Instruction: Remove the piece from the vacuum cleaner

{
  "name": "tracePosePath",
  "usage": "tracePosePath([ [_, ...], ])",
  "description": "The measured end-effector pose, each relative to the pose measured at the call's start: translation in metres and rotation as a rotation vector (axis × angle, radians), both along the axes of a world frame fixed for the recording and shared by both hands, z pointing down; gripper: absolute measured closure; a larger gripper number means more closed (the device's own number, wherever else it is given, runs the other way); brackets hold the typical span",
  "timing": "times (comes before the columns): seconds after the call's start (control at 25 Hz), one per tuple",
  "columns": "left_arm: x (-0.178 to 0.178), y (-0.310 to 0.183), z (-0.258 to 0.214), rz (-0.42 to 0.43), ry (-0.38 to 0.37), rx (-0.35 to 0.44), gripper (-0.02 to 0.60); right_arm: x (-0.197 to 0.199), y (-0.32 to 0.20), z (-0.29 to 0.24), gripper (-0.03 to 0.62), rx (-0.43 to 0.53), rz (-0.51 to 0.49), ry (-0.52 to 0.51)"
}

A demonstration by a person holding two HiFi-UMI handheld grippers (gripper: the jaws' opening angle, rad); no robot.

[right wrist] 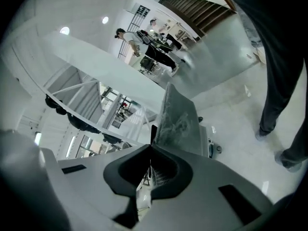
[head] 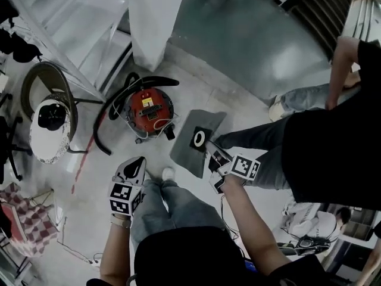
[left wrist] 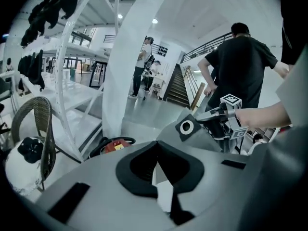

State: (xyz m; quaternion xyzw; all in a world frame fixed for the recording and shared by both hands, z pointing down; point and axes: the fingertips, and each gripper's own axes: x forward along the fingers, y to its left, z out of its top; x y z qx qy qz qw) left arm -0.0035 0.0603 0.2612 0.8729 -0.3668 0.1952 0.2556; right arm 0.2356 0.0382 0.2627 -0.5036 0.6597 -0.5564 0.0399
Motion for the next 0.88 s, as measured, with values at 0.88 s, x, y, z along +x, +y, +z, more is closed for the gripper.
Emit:
tracePosePath([
  [0.88, -0.023, -0.041, -0.227, -0.047, 0.047, 0.337, 0.563, -0.06, -0.024, -0.227, 0.569, 0.337, -0.188, -0.003],
])
